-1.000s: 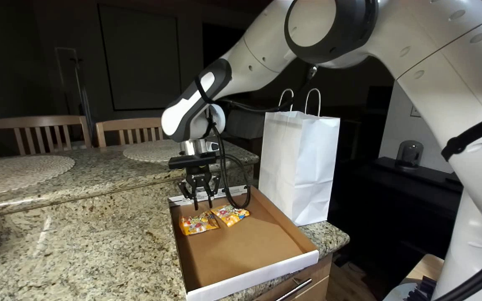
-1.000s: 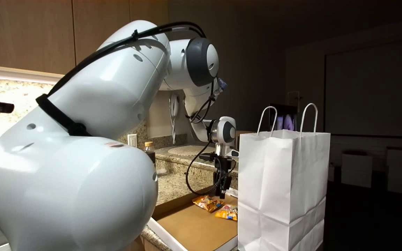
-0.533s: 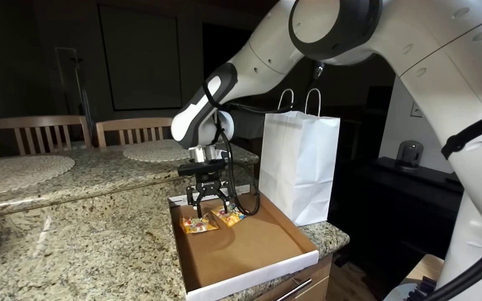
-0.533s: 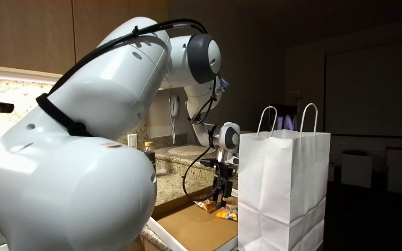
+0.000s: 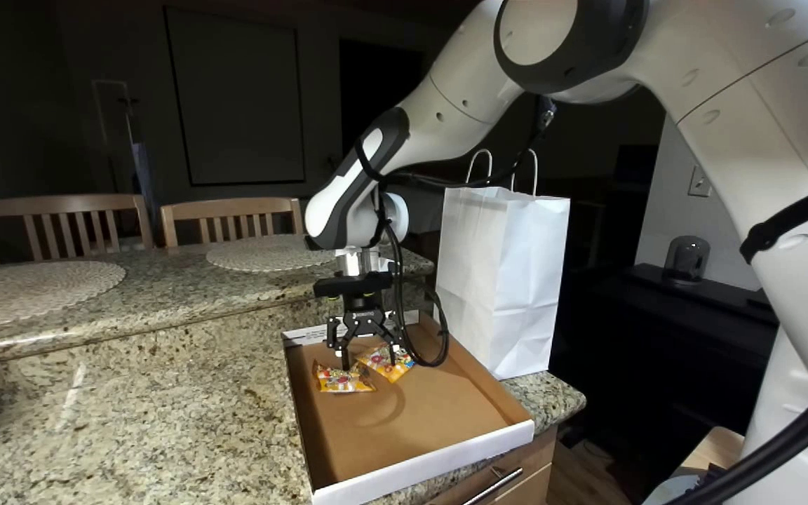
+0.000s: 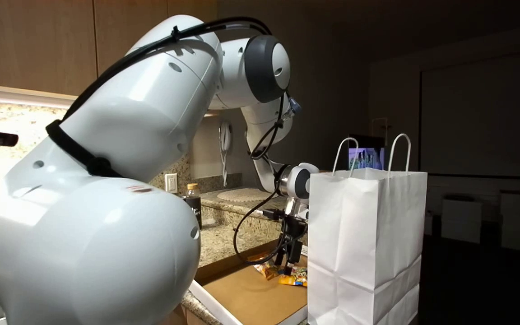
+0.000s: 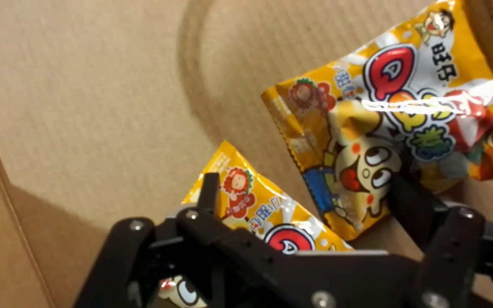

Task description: Pick up the two objects on the cover box and put them on the counter

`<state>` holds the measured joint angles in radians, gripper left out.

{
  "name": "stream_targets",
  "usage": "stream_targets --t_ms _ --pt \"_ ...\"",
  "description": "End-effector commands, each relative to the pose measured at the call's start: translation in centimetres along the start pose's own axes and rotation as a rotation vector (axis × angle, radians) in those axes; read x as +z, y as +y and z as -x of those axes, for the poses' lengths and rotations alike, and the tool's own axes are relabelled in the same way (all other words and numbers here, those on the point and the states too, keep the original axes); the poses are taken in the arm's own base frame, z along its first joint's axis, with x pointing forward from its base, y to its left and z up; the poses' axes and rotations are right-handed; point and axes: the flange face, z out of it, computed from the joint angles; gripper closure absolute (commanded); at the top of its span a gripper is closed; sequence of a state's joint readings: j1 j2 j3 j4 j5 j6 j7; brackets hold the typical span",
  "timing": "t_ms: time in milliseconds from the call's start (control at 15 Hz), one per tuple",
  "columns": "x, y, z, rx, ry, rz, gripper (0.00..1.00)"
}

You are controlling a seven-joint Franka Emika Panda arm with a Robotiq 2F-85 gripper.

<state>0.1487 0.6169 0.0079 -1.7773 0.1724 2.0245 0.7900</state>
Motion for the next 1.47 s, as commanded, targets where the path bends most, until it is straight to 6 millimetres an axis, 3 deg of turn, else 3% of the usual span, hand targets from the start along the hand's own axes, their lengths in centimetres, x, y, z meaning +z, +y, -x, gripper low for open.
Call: stream_targets --t_ms 0,733,1133,1200,1400 --pt "-0.3 1.4 0.9 -0.019 -0.021 -0.045 0.00" --pt "-3.1 1.8 1.0 0.015 0.000 -0.049 0.00" --pt "-2.7 2.3 1.7 0.095 -0.082 -0.027 0.00" --pt "-2.2 1.4 0.7 0.053 -0.044 -0.013 0.00" --pt "-2.1 1.3 0.8 0.053 -0.046 -0.013 0.00"
